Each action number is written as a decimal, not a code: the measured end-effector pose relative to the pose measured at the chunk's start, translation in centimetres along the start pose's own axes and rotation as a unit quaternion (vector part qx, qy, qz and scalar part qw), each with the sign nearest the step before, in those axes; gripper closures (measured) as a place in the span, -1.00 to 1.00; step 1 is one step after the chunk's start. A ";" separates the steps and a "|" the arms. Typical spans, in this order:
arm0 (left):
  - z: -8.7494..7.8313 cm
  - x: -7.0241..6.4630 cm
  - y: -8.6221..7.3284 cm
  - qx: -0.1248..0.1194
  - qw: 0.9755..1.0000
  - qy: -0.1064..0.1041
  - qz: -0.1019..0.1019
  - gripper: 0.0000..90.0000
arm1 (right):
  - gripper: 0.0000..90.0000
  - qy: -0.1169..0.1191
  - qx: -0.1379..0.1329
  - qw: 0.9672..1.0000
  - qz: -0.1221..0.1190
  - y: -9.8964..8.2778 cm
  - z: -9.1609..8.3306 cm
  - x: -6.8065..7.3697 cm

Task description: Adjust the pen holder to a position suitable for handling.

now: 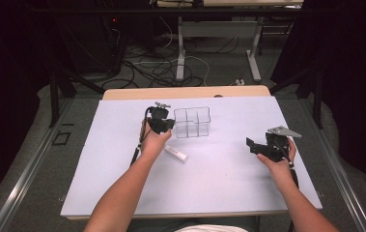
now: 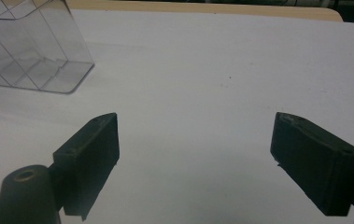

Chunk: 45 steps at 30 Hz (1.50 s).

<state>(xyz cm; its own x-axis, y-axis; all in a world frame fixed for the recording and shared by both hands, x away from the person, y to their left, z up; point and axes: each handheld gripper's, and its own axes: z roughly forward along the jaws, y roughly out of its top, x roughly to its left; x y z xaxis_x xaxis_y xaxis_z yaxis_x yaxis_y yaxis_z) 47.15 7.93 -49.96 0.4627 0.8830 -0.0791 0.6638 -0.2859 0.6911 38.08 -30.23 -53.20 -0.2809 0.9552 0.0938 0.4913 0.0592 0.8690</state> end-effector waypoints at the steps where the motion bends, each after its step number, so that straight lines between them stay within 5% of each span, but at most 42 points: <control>1: 0.3 -0.5 -0.2 0.007 1.000 0.017 0.017 0.89 | -0.66 0.000 -0.001 1.000 0.000 0.0 0.0 0.0; 9: 0.0 -0.2 -0.3 0.002 1.000 0.010 0.005 0.80 | -0.67 -0.002 0.000 1.000 0.003 -0.1 -0.1 -0.2; 24: -2.2 0.1 -1.6 -0.031 0.999 -0.020 -0.011 0.30 | -0.61 0.007 -0.004 1.000 -0.010 0.2 -0.3 0.3; 29: -3.2 0.1 -2.6 -0.054 0.998 -0.033 -0.007 0.09 | -0.29 0.034 -0.010 0.998 -0.046 0.8 -0.3 1.5; 34: -4.3 0.5 -3.6 -0.068 0.996 -0.051 -0.007 -0.09 | -0.03 0.068 -0.002 0.996 -0.055 1.7 0.1 3.1; 39: -5.3 1.0 -4.5 -0.083 0.995 -0.051 -0.009 -0.19 | 0.04 0.076 0.005 0.995 -0.066 2.4 0.7 4.2; 45: -6.0 1.6 -5.9 -0.089 0.995 -0.050 0.000 -0.32 | 0.03 0.120 0.016 0.990 -0.077 3.1 1.7 6.1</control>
<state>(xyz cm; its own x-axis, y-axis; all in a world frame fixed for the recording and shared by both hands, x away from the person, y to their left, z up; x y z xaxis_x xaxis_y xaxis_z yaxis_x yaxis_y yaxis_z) 40.44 13.23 -49.80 0.5239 0.8396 -0.1438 0.5531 -0.2069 0.8070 39.27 -23.68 -50.78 -0.5408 0.8376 0.0770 0.4515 0.2119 0.8667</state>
